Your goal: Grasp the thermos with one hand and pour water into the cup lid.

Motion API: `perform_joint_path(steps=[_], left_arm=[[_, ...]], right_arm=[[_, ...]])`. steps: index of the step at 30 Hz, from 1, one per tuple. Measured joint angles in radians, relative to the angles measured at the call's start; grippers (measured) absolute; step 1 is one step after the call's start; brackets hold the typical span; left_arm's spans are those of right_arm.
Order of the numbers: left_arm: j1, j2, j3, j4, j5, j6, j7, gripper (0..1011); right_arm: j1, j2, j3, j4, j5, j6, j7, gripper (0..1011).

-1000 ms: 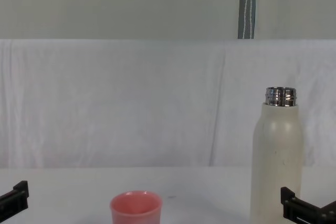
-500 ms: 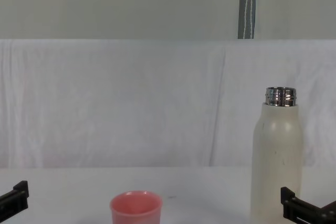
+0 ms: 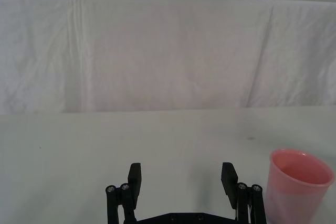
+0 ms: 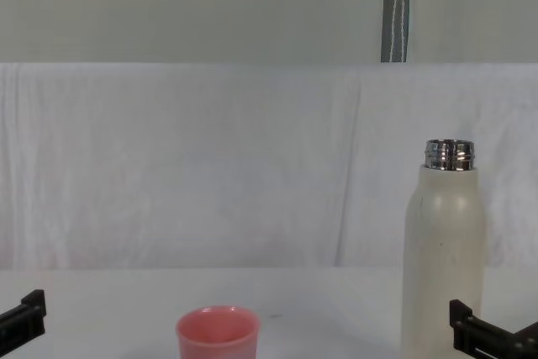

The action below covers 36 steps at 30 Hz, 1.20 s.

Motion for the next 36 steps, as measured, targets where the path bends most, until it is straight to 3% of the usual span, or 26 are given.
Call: perform_joint_path(steps=[36], left_arm=[[0.0,0.0,0.0,0.0,0.0,0.0,0.0,1001]], right_arm=[[0.0,0.0,0.0,0.0,0.0,0.0,0.0,1001]])
